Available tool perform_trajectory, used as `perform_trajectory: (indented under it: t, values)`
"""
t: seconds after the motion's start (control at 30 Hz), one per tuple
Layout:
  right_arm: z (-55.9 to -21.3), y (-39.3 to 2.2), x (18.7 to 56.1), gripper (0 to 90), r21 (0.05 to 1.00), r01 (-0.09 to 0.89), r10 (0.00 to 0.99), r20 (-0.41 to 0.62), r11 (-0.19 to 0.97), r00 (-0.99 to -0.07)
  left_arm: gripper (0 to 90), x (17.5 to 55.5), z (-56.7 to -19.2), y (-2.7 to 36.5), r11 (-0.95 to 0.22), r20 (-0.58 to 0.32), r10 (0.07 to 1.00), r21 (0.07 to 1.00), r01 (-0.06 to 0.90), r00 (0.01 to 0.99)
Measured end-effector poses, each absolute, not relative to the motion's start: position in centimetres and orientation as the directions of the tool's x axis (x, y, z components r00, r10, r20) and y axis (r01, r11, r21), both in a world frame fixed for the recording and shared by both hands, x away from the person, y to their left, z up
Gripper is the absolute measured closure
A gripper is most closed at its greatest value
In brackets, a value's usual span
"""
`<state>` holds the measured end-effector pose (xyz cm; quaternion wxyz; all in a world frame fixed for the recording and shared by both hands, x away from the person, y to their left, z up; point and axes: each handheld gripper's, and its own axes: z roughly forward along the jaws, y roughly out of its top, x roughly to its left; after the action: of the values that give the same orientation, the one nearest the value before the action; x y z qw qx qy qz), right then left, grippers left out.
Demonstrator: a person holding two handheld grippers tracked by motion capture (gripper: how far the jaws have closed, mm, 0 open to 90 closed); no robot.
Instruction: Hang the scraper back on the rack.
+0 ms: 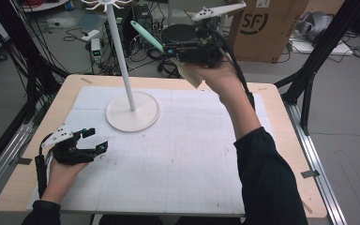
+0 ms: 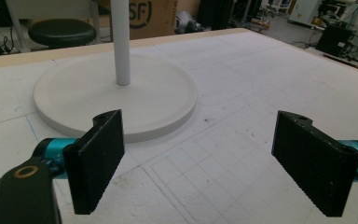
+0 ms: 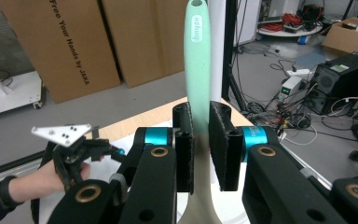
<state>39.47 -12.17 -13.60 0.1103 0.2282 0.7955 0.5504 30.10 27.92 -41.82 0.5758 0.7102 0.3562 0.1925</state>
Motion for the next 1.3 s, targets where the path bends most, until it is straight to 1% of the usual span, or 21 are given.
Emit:
perform_trajectory:
  t: [0.1,0.37,0.63,0.9,1.3]
  values:
    - [-12.5,-11.1,40.1,80.5,0.928,0.235,0.492,0.067,0.288,-0.868,17.5,30.1,-41.8,28.0,-0.081,-0.139,0.727,0.955,0.285,0.672]
    - [-11.7,-10.4,40.8,80.6,0.93,0.235,0.512,0.061,0.282,-0.857,17.5,30.1,-41.8,28.1,-0.079,-0.14,0.724,0.956,0.282,0.676]
    - [-11.6,-9.9,41.6,80.5,0.93,0.243,0.515,0.07,0.276,-0.854,17.5,30.0,-41.7,28.1,-0.084,-0.138,0.72,0.956,0.282,0.68]
    - [-11.5,-9.2,41.8,80.5,0.928,0.235,0.523,0.052,0.29,-0.851,17.5,29.9,-41.7,28.2,-0.08,-0.141,0.719,0.956,0.282,0.681]
    - [-11.8,-8.9,42.1,80.5,0.923,0.244,0.529,0.054,0.298,-0.847,17.5,29.9,-41.8,28.2,-0.09,-0.139,0.716,0.954,0.287,0.684]
